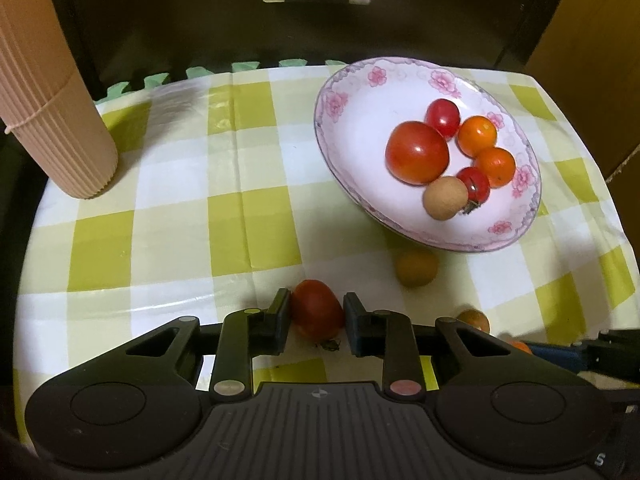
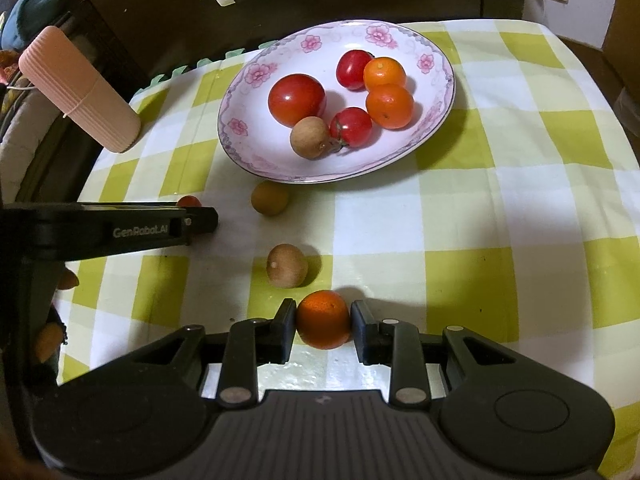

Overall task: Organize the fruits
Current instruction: 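Carry the cherry tomato and tangerine toward the white bowl with both grippers, then lower the cherry tomato and tangerine into the bowl and open both grippers, then withdraw both grippers from the bowl toward the brown fruits, then grasp a brown round fruit with the left gripper while the right gripper grasps another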

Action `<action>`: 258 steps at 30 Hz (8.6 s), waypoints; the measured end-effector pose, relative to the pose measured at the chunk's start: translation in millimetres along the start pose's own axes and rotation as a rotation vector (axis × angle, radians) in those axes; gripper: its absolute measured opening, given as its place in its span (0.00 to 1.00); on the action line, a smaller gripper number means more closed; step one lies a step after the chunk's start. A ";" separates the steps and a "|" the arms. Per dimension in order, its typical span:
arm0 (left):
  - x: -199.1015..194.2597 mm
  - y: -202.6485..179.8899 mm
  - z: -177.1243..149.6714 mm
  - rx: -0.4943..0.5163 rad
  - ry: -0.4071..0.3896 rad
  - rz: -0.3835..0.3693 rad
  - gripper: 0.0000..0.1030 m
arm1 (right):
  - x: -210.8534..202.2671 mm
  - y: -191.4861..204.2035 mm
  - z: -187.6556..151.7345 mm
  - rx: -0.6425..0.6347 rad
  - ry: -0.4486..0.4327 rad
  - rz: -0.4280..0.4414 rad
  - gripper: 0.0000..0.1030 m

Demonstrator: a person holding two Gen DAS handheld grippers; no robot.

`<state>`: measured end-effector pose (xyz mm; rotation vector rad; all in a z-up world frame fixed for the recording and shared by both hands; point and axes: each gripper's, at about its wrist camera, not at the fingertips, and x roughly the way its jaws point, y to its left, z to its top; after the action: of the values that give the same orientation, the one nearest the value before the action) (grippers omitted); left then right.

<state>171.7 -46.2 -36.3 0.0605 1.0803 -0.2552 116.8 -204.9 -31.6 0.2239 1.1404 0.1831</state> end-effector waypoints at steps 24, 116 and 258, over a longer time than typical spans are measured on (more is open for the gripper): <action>-13.7 -8.2 -32.8 0.052 0.016 -0.018 0.39 | -1.4 1.7 1.7 -0.029 -0.003 -0.022 0.33; -1.2 -34.1 59.2 0.036 -0.102 -0.078 0.33 | -4.9 -11.9 79.6 0.010 -0.211 -0.112 0.27; -36.2 -32.2 -73.1 0.134 0.105 -0.060 0.34 | -17.3 17.3 -58.6 -0.056 -0.004 -0.064 0.23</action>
<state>84.8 -58.3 -36.6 0.1626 1.1698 -0.3820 55.8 -187.9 -35.2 0.1385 1.1356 0.1577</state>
